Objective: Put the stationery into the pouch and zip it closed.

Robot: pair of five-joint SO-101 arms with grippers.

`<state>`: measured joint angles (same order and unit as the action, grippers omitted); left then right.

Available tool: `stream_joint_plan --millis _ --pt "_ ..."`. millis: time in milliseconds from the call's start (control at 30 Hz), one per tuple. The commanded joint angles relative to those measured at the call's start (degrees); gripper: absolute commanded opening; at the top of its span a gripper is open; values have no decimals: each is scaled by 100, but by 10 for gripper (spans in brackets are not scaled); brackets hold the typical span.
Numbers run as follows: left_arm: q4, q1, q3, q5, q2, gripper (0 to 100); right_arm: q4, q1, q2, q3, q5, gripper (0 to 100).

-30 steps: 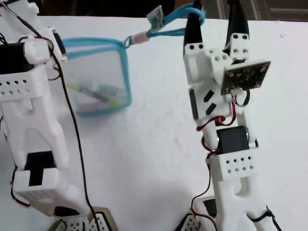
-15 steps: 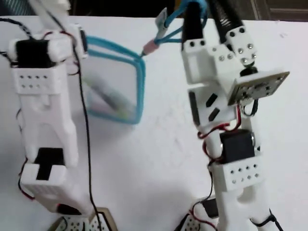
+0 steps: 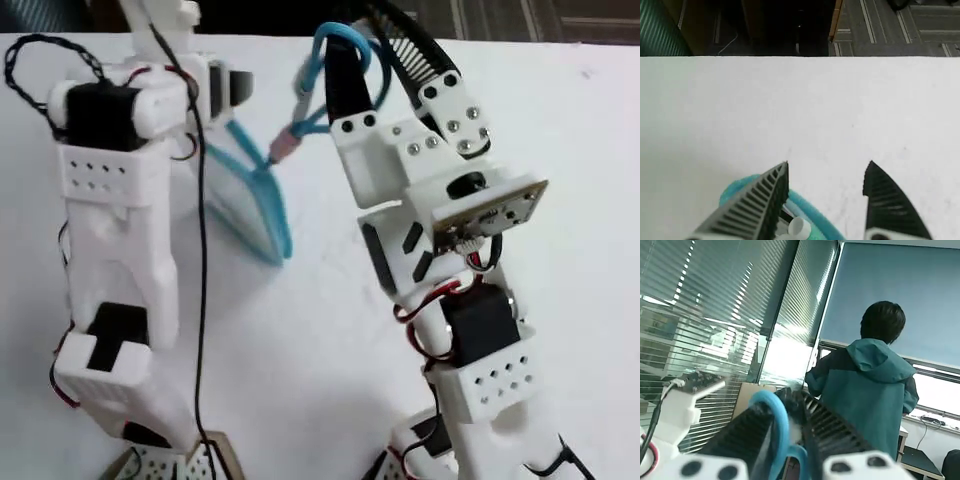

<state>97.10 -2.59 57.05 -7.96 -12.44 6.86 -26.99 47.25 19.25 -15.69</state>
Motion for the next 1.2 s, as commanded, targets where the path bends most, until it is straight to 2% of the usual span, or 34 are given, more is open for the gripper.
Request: stream_joint_plan --millis 0,233,467,533,700,867,1000,1167 --pt "264 -4 695 -185 127 264 31 -22 -13 -220 -44 16" --pt "527 303 1776 -826 259 264 -4 -4 -277 -264 -79 16" --pt "527 400 527 -835 2044 264 -242 4 -611 -273 -79 16" --pt "527 409 -44 -791 2747 262 -382 4 -690 -273 -79 16" --pt "448 391 -2356 88 4593 260 -541 13 -892 -378 -79 16" --pt "246 356 -4949 782 6448 262 -532 -22 -1437 -1055 -79 16" --pt "97 400 -6268 1398 7908 264 -497 -75 -1965 -1670 -79 16" --pt "-88 365 -7437 1204 9007 286 -497 -127 -2378 -2013 -79 16"
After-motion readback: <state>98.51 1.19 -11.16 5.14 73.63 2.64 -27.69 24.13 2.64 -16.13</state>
